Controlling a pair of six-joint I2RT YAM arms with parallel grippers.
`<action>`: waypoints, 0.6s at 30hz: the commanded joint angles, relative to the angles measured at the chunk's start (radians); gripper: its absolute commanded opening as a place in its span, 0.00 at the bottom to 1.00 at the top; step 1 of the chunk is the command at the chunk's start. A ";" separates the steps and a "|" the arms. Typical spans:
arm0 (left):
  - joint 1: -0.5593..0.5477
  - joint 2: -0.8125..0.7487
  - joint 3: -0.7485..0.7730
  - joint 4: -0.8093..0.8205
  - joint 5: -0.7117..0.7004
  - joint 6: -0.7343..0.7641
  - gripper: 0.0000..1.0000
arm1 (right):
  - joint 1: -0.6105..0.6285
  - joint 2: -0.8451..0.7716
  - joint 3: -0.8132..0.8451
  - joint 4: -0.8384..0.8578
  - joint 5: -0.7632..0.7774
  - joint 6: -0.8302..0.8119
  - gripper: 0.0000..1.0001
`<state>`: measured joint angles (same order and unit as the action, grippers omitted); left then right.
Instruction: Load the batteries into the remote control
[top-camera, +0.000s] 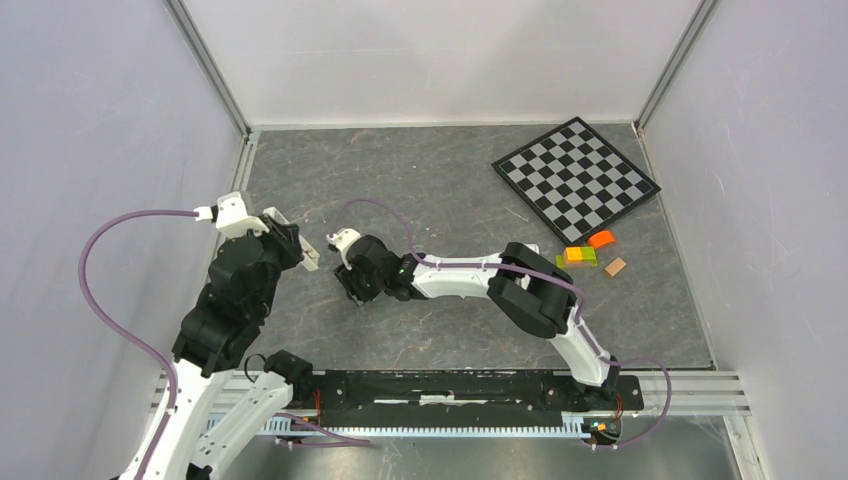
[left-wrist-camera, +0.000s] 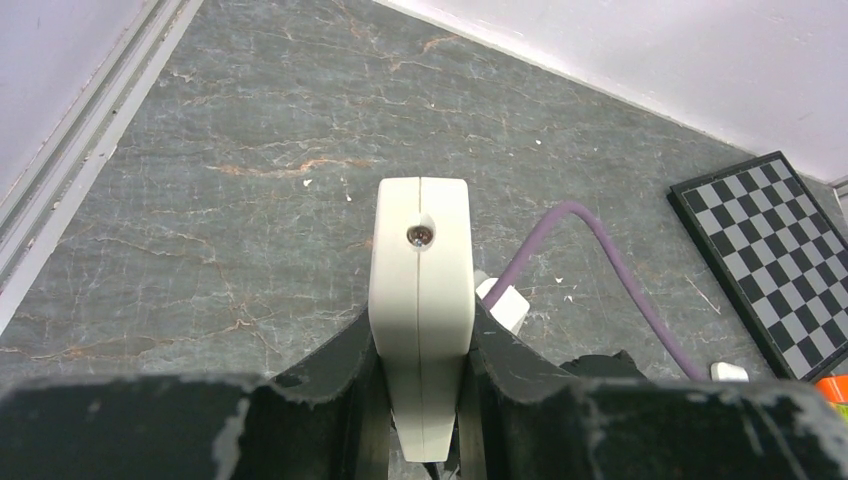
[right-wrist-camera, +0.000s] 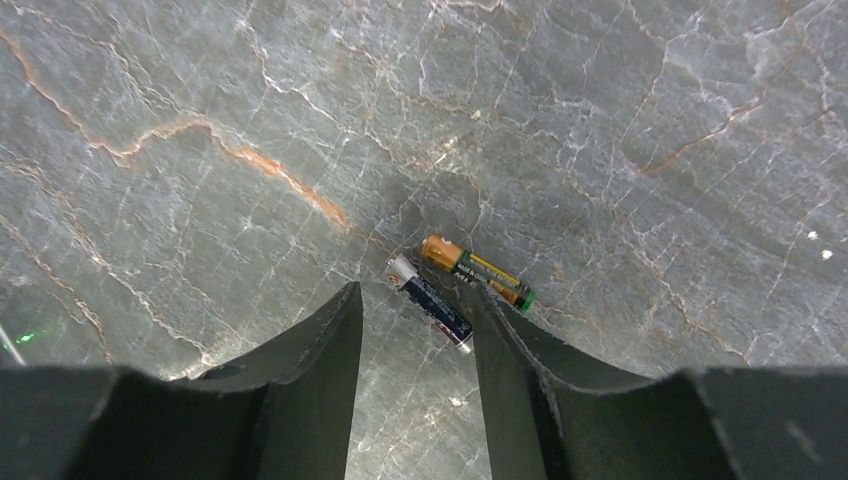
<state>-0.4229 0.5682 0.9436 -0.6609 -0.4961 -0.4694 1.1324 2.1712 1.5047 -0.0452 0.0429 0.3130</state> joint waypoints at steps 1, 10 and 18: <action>0.001 -0.014 0.046 0.011 -0.016 0.041 0.02 | 0.004 0.023 0.053 -0.042 -0.004 -0.002 0.50; 0.001 -0.012 0.047 0.011 -0.016 0.040 0.02 | 0.004 0.036 0.056 -0.089 -0.015 -0.018 0.45; 0.001 -0.013 0.056 0.011 -0.039 0.047 0.02 | 0.032 0.063 0.108 -0.192 0.043 -0.097 0.41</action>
<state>-0.4229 0.5625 0.9520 -0.6655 -0.4976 -0.4686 1.1378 2.1937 1.5475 -0.1448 0.0437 0.2794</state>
